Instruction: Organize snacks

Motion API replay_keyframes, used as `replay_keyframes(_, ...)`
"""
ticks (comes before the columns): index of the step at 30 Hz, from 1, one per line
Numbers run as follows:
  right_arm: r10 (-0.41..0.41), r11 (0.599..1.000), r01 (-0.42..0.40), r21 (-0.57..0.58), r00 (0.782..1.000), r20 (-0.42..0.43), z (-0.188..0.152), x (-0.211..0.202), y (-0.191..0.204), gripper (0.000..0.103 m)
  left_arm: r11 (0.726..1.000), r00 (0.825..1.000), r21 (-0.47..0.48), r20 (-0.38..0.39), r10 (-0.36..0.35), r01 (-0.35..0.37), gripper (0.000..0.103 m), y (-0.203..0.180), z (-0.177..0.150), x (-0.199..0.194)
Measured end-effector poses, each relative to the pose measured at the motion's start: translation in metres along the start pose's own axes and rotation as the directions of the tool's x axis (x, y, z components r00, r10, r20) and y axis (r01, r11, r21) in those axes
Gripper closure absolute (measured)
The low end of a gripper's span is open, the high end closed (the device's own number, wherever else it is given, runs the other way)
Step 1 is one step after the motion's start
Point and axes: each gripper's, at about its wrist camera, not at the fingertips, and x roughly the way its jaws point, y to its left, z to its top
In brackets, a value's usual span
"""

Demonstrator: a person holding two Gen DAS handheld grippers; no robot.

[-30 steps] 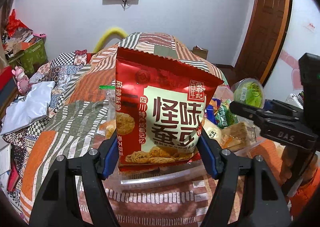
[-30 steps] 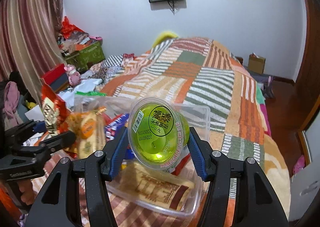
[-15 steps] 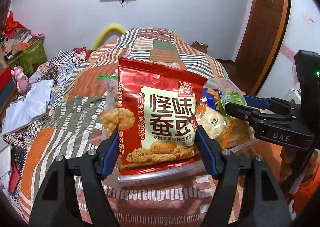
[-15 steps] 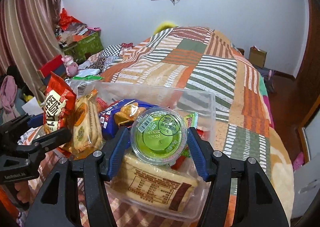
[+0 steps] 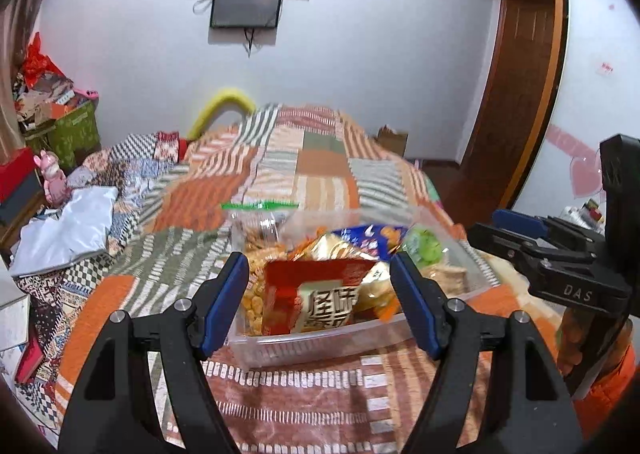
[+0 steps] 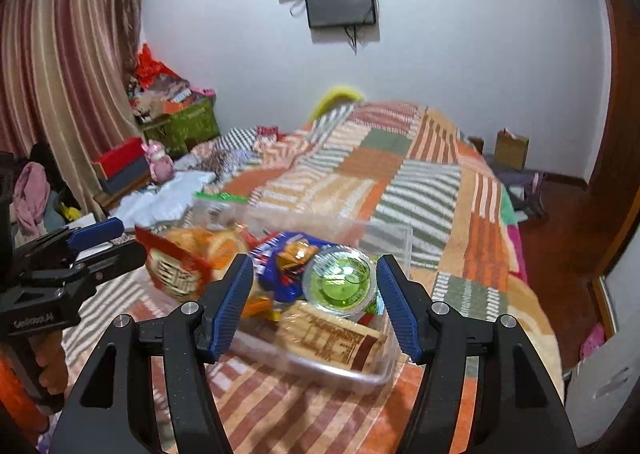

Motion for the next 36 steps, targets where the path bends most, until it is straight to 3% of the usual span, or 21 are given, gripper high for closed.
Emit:
replay_keyframes(7,0.021,1.0,-0.019,-0.017,0.993,0.112,-0.001,-0.056,0.019,0.042,1.0,0.993,-0.007,0.12,-0.011,0.012,0.03,-0.009,0.002,-0.058)
replay_keyframes(11,0.033,0.999,-0.028,-0.028,0.985,0.169,-0.004,-0.081,0.03,0.035,1.0,0.984,0.005,0.179,-0.001,0.0,0.017,-0.017,-0.004,-0.087)
replay_keyframes(16,0.047,0.999,-0.042,-0.031,0.975,0.218,-0.009,-0.102,0.039,0.025,0.999,0.973,0.031,0.231,0.012,-0.019,0.008,-0.026,-0.01,-0.113)
replay_keyframes(18,0.048,0.999,-0.042,-0.028,0.972,0.231,-0.013,-0.109,0.041,0.02,0.999,0.97,0.036,0.242,0.015,-0.025,0.003,-0.029,-0.013,-0.12)
replay_keyframes(27,0.042,0.999,-0.044,0.002,0.966,0.256,-0.02,-0.117,0.043,0.005,0.998,0.965,0.058,0.262,0.019,-0.036,0.001,-0.036,-0.023,-0.137)
replay_keyframes(36,0.033,0.999,-0.038,0.013,0.964,0.263,-0.031,-0.122,0.043,0.004,0.997,0.965,0.063,0.263,0.019,-0.037,0.0,-0.038,-0.027,-0.139)
